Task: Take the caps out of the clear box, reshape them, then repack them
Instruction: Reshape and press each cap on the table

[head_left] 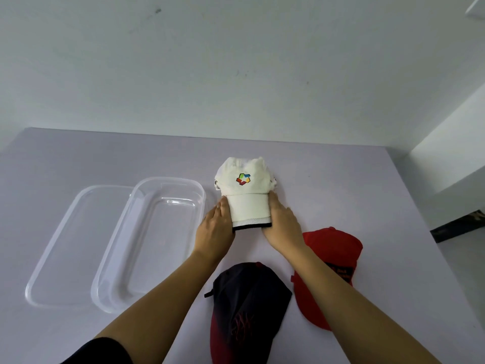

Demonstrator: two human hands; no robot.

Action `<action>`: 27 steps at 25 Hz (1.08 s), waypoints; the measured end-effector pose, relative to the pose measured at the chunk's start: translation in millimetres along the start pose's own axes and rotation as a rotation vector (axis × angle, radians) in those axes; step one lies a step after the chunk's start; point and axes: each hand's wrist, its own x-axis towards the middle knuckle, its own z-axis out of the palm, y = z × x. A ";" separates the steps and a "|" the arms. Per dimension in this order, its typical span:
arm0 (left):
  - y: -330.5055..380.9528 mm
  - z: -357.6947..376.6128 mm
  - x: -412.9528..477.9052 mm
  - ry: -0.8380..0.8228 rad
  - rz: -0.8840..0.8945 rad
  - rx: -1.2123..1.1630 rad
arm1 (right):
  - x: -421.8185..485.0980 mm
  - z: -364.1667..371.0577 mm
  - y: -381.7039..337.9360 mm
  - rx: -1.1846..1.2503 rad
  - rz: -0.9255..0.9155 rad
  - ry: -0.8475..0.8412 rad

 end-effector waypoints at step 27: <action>-29.0 56.6 -7.1 -0.447 0.081 -0.152 | -15.6 66.1 79.3 -0.317 -0.129 -0.299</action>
